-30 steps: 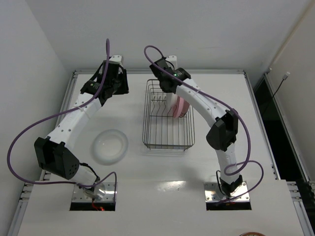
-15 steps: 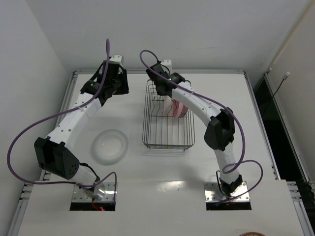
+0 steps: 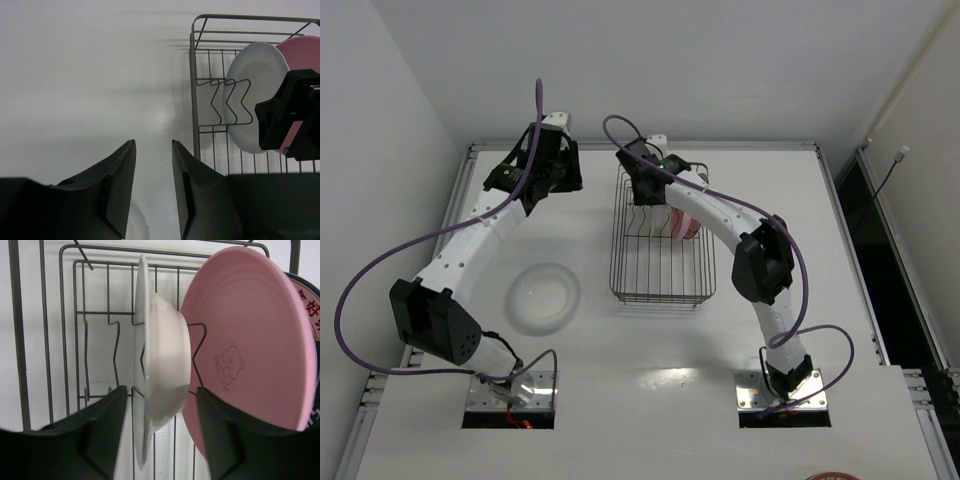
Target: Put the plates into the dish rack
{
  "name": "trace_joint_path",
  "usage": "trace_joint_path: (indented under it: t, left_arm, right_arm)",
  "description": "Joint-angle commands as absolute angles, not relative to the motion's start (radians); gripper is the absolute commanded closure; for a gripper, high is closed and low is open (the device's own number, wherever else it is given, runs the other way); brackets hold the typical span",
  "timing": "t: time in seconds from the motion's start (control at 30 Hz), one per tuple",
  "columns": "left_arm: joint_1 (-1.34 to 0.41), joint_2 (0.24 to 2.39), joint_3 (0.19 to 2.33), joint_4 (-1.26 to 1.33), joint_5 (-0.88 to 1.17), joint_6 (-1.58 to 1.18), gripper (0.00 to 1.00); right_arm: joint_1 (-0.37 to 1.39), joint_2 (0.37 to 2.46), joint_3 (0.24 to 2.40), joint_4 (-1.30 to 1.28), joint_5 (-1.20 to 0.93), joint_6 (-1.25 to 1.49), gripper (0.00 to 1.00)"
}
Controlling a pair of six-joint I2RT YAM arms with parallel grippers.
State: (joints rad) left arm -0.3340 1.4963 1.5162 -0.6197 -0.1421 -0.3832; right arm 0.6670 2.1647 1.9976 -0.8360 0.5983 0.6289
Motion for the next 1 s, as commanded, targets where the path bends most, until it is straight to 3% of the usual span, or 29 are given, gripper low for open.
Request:
trace_joint_path:
  t: [0.0,0.1,0.27,0.33,0.37,0.4,0.77,0.97]
  left_arm:
    - [-0.316,1.451,1.519,-0.600,-0.146,-0.391,0.68]
    - [-0.304,1.451,1.519,-0.600,-0.146,-0.391,0.68]
    - [-0.304,1.472,1.519,-0.600,-0.201,-0.391,0.55]
    - [-0.304,1.483,1.519,-0.600,-0.222,-0.403,0.34]
    - [-0.304,1.496,1.519,-0.600,-0.236,-0.414,0.12]
    - [-0.304,1.505,1.508,-0.600,-0.248,-0.414,0.00]
    - [-0.270,1.799,1.508,-0.695,-0.011,-0.440,0.00]
    - [-0.270,1.718,1.364,-0.675,-0.001,-0.509,0.00]
  right_arm:
    - [0.661,2.077,2.072,-0.853,0.603,0.631,0.41]
    - [0.661,2.024,2.091,-0.853,0.586,0.618,0.34]
    - [0.661,1.885,2.082,-0.842,0.502,0.569,0.25]
    - [0.661,1.820,2.071,-0.842,0.453,0.534,0.25]
    - [0.661,1.793,2.048,-0.842,0.431,0.523,0.25]
    - [0.651,1.766,2.027,-0.842,0.410,0.523,0.23]
    - [0.632,1.106,1.340,-0.753,0.413,0.462,0.06]
    - [0.623,1.006,1.259,-0.837,0.440,0.443,0.03]
